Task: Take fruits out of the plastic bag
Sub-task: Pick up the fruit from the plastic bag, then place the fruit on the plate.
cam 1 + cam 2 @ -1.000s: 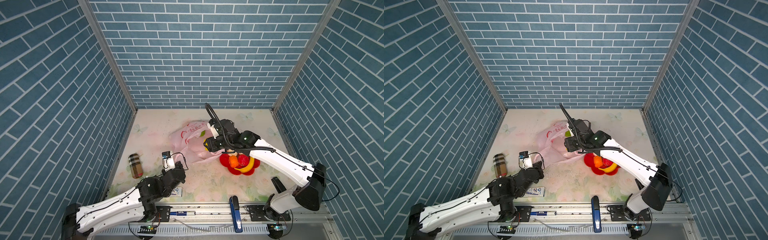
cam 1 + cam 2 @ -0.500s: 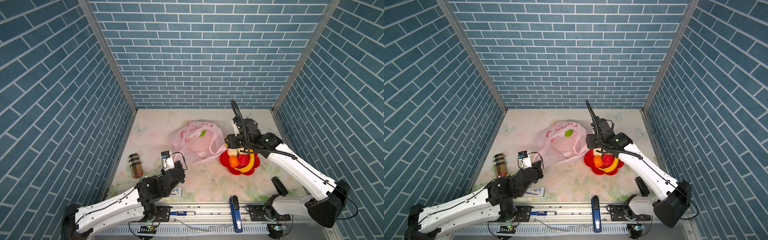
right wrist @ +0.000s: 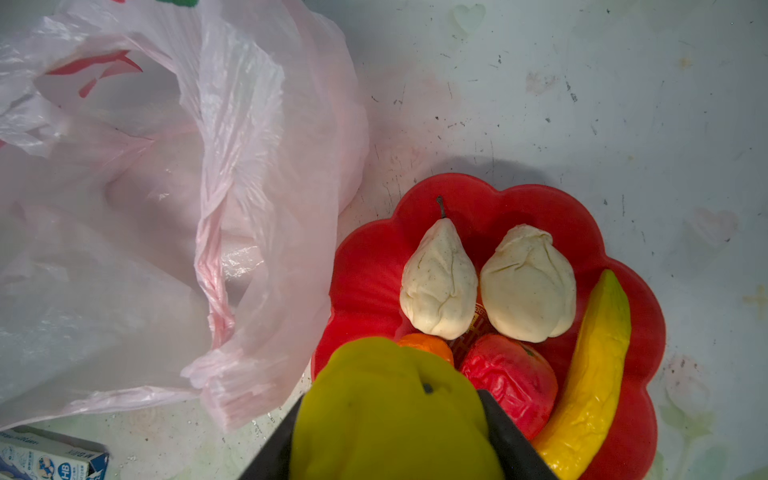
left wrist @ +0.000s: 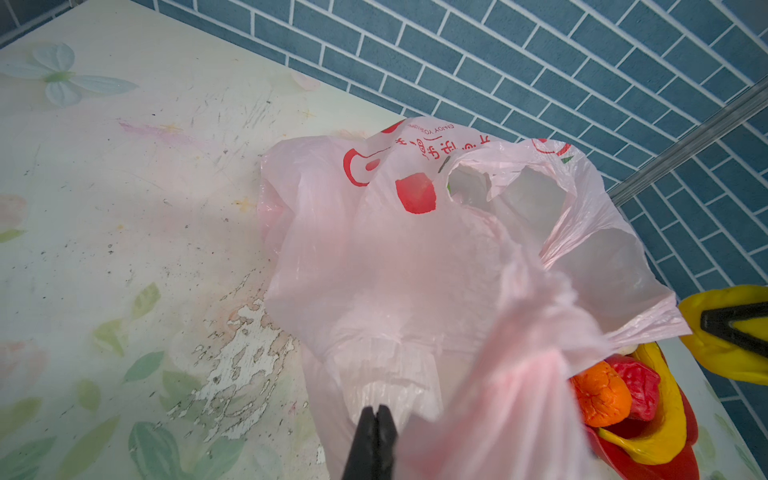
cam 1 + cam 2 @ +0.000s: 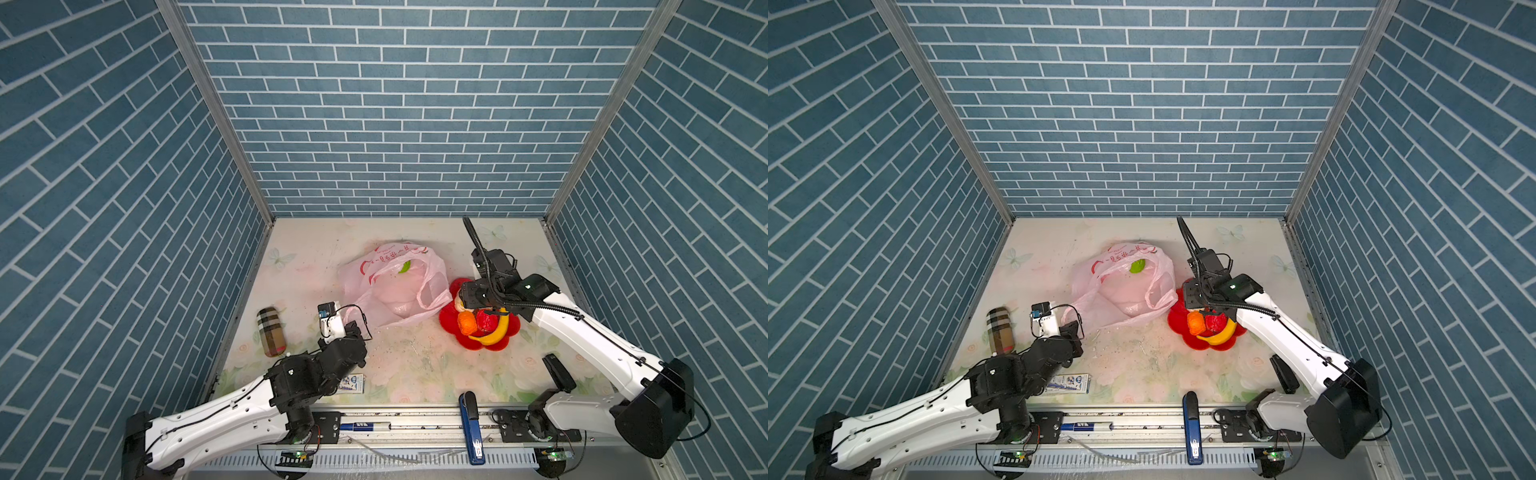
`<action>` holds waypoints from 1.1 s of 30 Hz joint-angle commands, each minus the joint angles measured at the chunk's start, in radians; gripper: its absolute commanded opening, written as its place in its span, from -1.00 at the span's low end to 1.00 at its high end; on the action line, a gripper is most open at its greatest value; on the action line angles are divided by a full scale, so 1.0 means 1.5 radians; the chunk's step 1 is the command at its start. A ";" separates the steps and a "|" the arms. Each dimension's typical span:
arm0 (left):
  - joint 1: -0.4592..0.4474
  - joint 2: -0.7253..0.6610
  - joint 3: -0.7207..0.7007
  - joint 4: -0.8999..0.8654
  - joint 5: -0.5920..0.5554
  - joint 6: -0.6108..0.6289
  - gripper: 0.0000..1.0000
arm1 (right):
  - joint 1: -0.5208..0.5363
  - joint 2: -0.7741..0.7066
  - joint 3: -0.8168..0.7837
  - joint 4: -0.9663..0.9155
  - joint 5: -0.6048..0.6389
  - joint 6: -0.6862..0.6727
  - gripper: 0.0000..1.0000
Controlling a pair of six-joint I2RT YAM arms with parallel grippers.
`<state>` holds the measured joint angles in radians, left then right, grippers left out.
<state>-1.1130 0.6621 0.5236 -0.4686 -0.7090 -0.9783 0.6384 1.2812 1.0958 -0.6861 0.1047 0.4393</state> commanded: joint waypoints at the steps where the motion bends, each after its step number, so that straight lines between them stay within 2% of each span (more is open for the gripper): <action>1: -0.004 -0.007 0.019 -0.027 -0.017 -0.002 -1.00 | -0.003 0.014 -0.027 0.022 0.002 -0.001 0.07; 33: -0.003 -0.033 0.009 -0.044 -0.020 -0.010 -1.00 | 0.000 0.166 -0.072 0.113 -0.065 -0.003 0.09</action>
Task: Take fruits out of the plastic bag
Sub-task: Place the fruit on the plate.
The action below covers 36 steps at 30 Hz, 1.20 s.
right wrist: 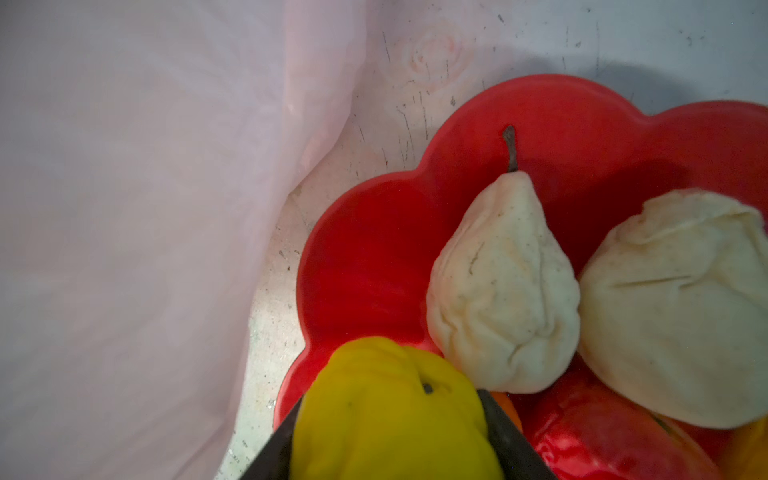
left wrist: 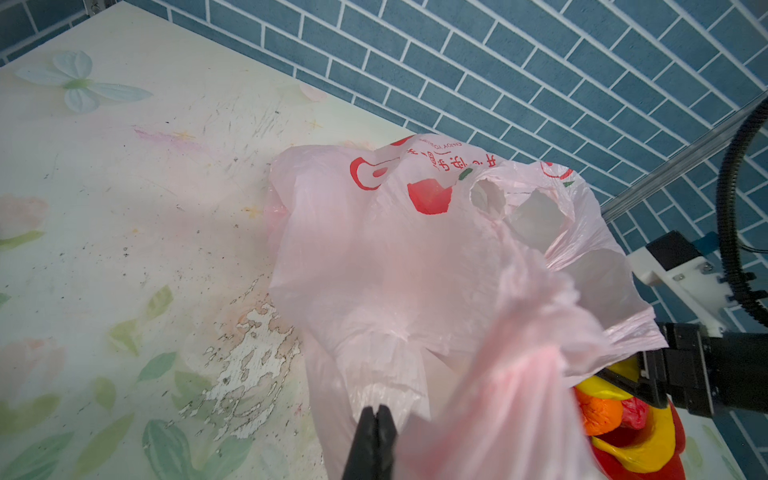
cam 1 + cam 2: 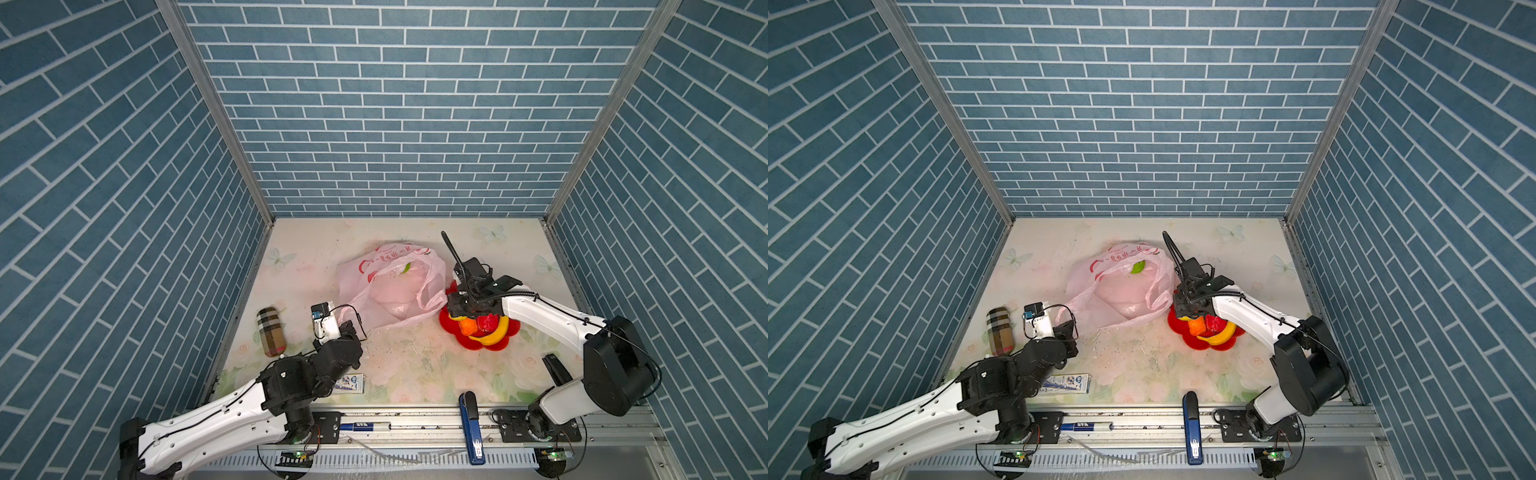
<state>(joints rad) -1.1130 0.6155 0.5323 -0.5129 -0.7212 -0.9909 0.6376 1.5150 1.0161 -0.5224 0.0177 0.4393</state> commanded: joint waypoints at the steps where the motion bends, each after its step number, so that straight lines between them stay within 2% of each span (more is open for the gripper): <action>1: -0.003 -0.002 0.003 -0.015 -0.012 -0.002 -1.00 | 0.000 0.014 -0.019 0.004 -0.007 -0.003 0.10; 36: -0.003 -0.017 -0.004 -0.018 -0.009 -0.005 -1.00 | 0.015 0.052 -0.015 0.016 -0.017 0.010 0.33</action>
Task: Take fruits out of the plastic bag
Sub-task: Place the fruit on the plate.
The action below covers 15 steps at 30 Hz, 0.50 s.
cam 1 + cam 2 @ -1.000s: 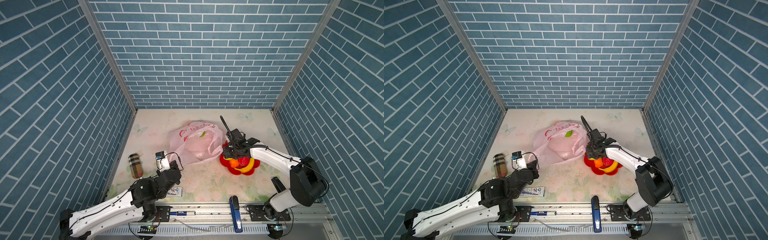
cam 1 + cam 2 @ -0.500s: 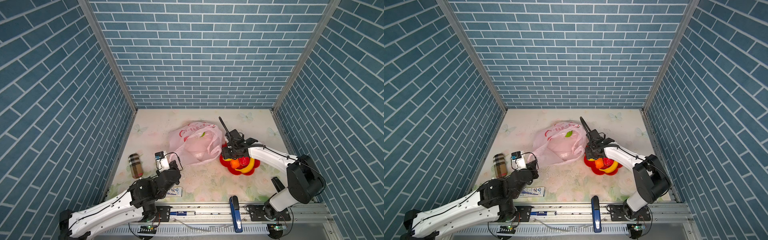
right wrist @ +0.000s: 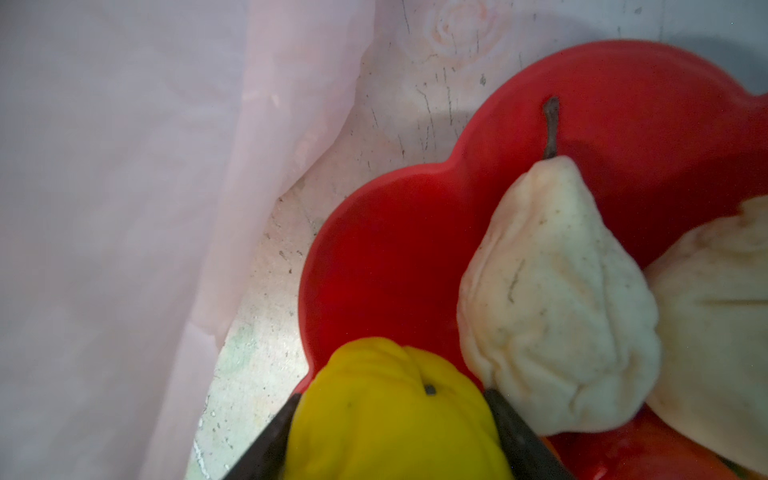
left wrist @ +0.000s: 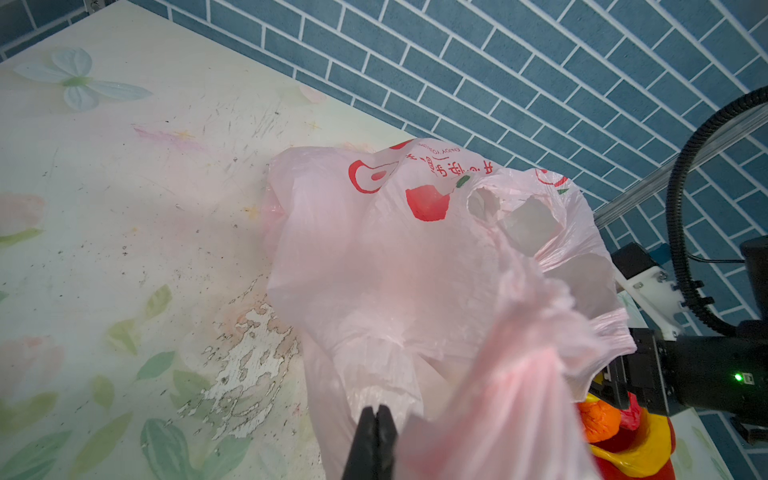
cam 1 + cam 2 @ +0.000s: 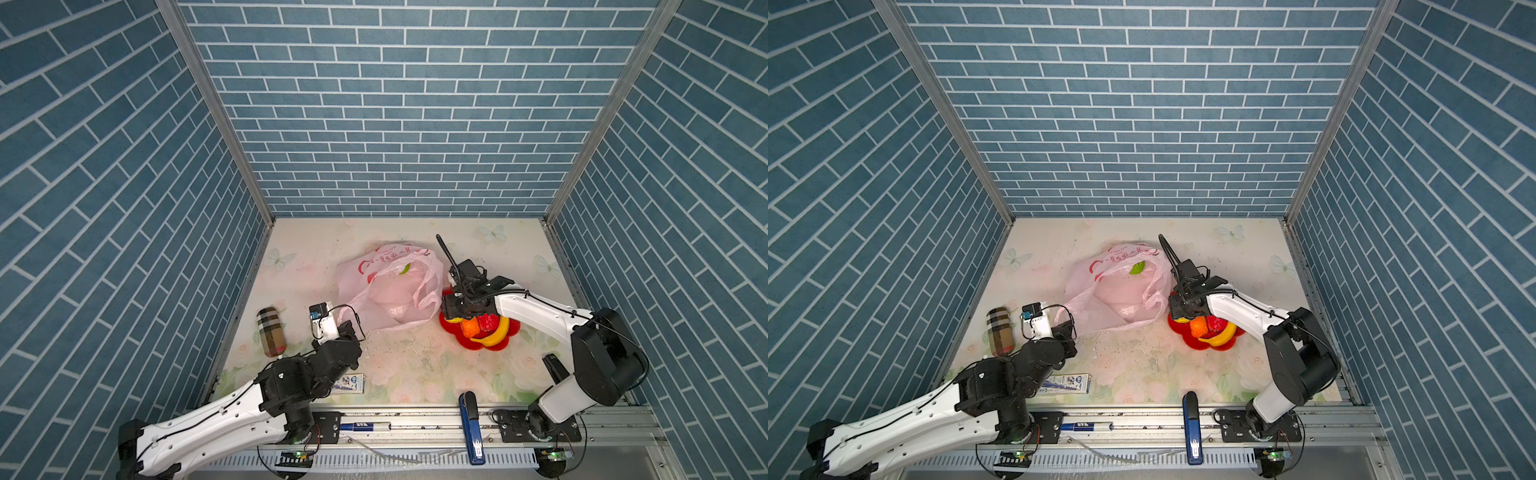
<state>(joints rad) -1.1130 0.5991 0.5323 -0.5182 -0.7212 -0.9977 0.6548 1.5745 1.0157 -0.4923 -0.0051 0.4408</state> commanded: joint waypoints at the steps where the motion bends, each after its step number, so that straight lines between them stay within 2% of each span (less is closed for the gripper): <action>1: -0.004 -0.006 -0.004 -0.014 -0.008 0.000 -1.00 | 0.004 0.013 -0.014 -0.004 -0.002 0.009 0.34; 15: -0.003 -0.014 -0.008 -0.018 -0.008 0.000 -1.00 | 0.010 0.018 -0.004 -0.009 -0.001 0.011 0.44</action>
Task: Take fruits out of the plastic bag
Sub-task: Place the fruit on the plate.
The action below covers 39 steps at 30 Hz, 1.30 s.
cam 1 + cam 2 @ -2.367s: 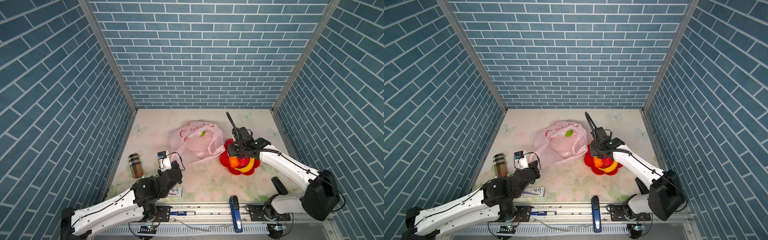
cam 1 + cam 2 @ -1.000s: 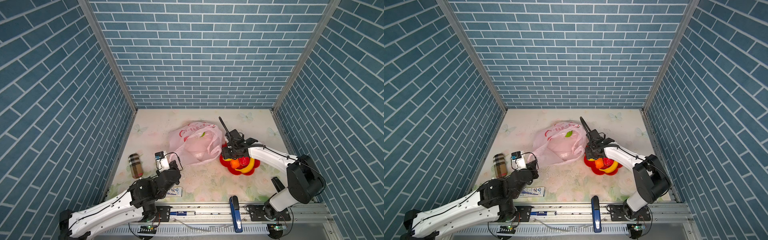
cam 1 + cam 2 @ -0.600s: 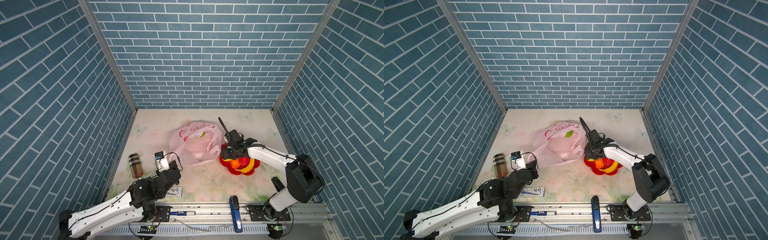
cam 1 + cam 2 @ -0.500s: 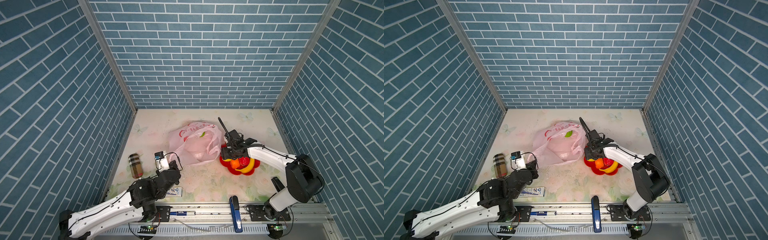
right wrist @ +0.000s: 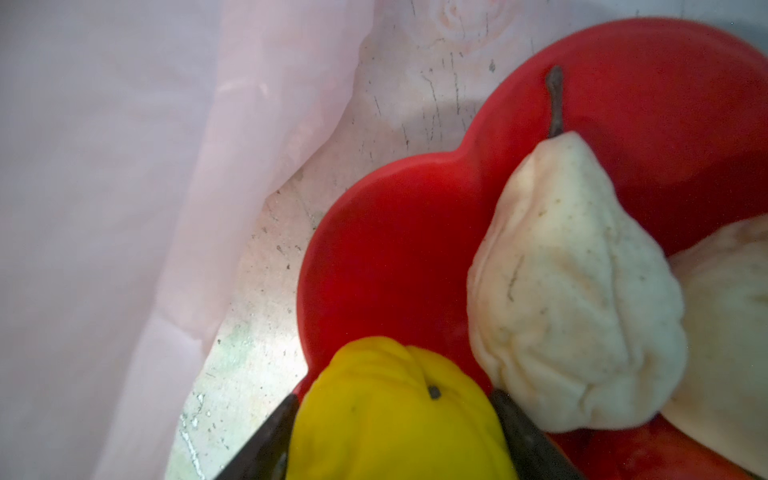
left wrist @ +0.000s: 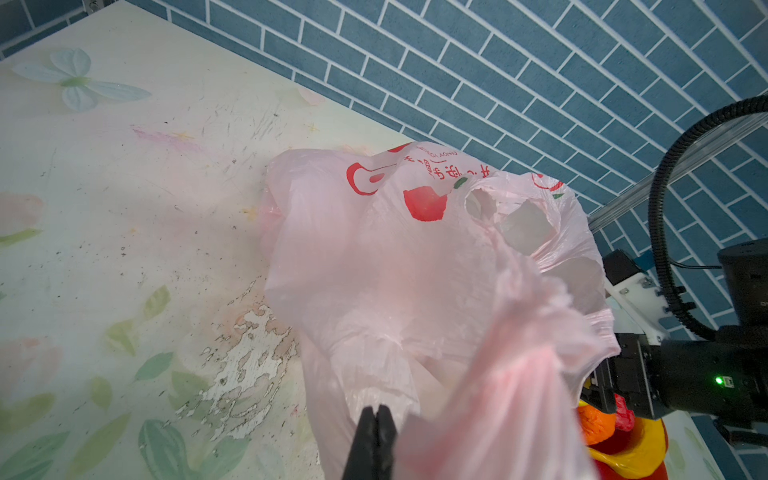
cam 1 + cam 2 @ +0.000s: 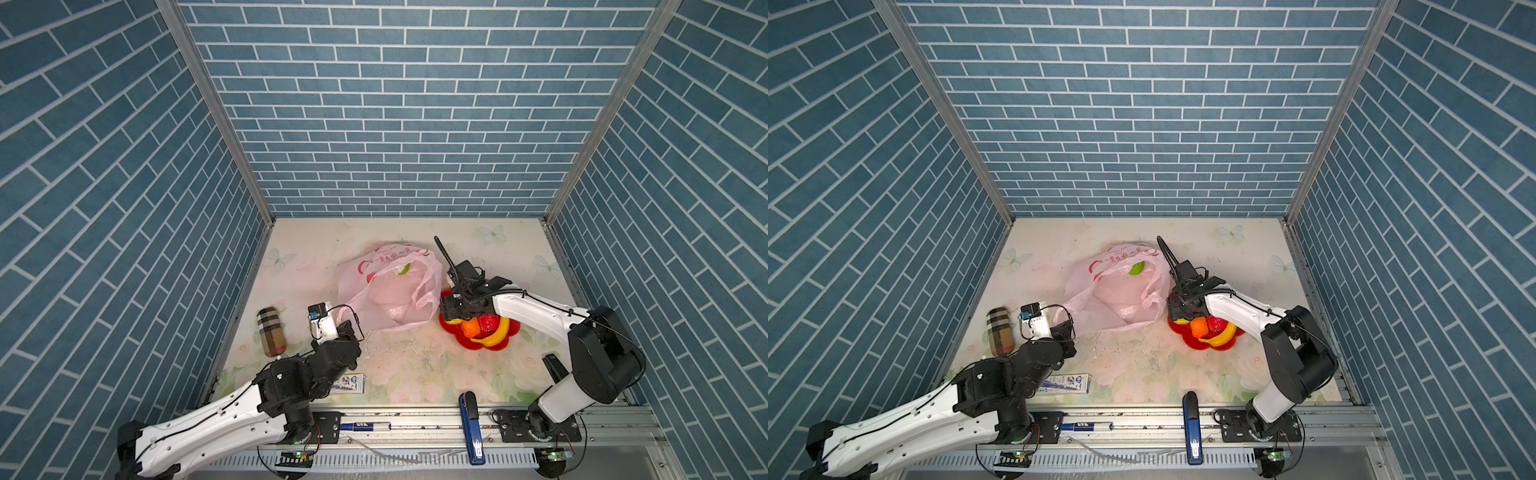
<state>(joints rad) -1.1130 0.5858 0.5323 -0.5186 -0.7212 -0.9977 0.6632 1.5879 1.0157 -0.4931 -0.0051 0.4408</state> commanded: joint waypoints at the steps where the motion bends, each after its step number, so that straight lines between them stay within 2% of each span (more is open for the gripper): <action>1: -0.003 -0.005 -0.008 -0.017 -0.008 0.000 -1.00 | 0.006 0.008 -0.003 -0.010 -0.001 0.010 0.45; 23: -0.004 -0.016 -0.014 -0.015 -0.006 0.002 -1.00 | 0.015 -0.022 0.010 -0.040 0.026 0.014 0.52; 39: -0.004 -0.017 -0.017 -0.004 -0.003 0.006 -1.00 | 0.020 -0.085 0.023 -0.074 0.038 0.020 0.53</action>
<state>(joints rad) -1.1130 0.5663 0.5247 -0.5179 -0.7197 -0.9974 0.6884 1.4979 1.0176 -0.5655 0.0227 0.4480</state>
